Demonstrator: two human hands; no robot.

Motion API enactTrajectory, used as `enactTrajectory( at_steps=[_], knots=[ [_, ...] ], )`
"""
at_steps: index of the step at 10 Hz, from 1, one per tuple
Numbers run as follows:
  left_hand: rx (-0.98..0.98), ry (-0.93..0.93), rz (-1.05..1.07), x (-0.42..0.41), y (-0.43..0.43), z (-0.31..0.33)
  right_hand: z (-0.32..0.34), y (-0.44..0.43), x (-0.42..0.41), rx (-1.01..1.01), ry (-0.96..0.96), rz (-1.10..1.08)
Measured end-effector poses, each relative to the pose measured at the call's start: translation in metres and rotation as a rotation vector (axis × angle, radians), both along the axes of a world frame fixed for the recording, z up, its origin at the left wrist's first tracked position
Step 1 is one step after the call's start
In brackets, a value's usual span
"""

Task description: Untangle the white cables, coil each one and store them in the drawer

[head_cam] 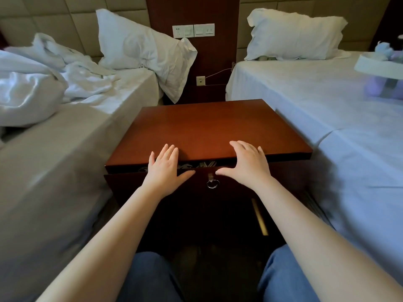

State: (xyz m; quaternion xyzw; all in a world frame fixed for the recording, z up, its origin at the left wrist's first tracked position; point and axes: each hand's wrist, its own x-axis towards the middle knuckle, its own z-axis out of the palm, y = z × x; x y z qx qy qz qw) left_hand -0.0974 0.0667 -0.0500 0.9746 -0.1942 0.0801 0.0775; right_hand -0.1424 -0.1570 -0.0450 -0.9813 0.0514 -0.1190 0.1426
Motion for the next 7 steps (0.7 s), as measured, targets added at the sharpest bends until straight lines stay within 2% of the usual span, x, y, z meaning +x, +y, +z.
enactTrajectory(
  at_steps=[2, 4, 5, 6, 7],
  knots=[
    [-0.048, -0.208, 0.035, 0.01, -0.012, -0.009, -0.012, 0.003, 0.016, -0.084, -0.14, -0.092],
    [0.02, -0.224, 0.05, 0.011, -0.016, -0.003, -0.009, 0.003, 0.016, -0.099, -0.138, -0.094],
    [0.071, -0.157, 0.065, 0.008, -0.018, 0.005, -0.002, 0.005, 0.014, -0.127, -0.07, -0.076],
    [0.075, 0.035, 0.057, 0.004, -0.015, 0.019, 0.011, 0.005, 0.009, -0.093, 0.06, -0.029],
    [-0.026, 0.185, 0.056, 0.004, -0.011, 0.048, 0.043, 0.004, 0.003, 0.043, 0.112, 0.013]
  ],
)
